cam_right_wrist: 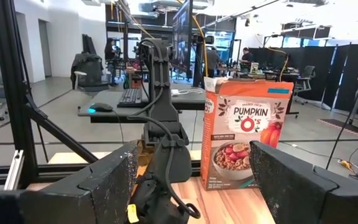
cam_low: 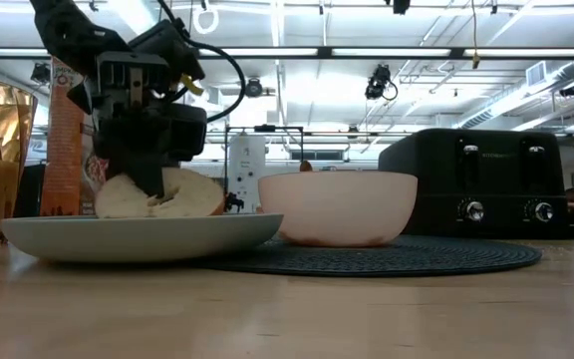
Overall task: Arrange a breakfast setting
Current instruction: Put the toasted bagel from the toaster on the light blue plate
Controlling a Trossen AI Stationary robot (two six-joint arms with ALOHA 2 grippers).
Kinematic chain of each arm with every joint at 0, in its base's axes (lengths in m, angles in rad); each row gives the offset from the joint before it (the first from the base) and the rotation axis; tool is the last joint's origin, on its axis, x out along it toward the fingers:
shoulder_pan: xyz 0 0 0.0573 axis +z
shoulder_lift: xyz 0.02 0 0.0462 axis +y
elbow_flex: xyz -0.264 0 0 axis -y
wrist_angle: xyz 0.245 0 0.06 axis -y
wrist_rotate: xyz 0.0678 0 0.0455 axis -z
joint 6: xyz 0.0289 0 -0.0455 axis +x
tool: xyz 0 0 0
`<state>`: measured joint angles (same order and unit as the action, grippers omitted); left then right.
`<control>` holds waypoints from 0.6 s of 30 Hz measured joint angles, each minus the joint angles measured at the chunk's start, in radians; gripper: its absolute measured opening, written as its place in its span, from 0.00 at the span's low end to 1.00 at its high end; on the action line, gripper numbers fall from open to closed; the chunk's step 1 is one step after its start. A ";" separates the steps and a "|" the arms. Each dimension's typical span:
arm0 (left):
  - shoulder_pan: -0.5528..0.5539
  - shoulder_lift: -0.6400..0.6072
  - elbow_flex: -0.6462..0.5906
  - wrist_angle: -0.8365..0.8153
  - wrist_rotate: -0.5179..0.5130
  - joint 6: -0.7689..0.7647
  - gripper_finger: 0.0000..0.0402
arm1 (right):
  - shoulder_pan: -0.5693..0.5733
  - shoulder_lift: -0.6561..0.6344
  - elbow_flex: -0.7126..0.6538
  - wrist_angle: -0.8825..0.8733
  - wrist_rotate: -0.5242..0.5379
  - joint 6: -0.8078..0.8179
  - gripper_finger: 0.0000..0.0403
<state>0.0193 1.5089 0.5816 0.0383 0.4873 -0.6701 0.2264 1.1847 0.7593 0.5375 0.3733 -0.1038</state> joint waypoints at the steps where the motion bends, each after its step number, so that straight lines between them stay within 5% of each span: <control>1: 0.000 0.000 0.000 -0.002 -0.002 -0.006 0.23 | 0.000 0.000 0.000 -0.001 0.000 0.003 0.78; 9: -0.002 -0.016 0.001 -0.005 -0.017 -0.006 0.39 | 0.008 0.008 0.000 -0.027 0.000 -0.031 0.78; 18: -0.004 -0.081 0.003 -0.103 0.006 -0.028 0.40 | 0.043 0.008 0.000 -0.047 0.066 -0.108 0.78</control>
<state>0.0154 1.4281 0.5850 -0.0644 0.4930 -0.6985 0.2693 1.1923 0.7593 0.4908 0.4392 -0.2119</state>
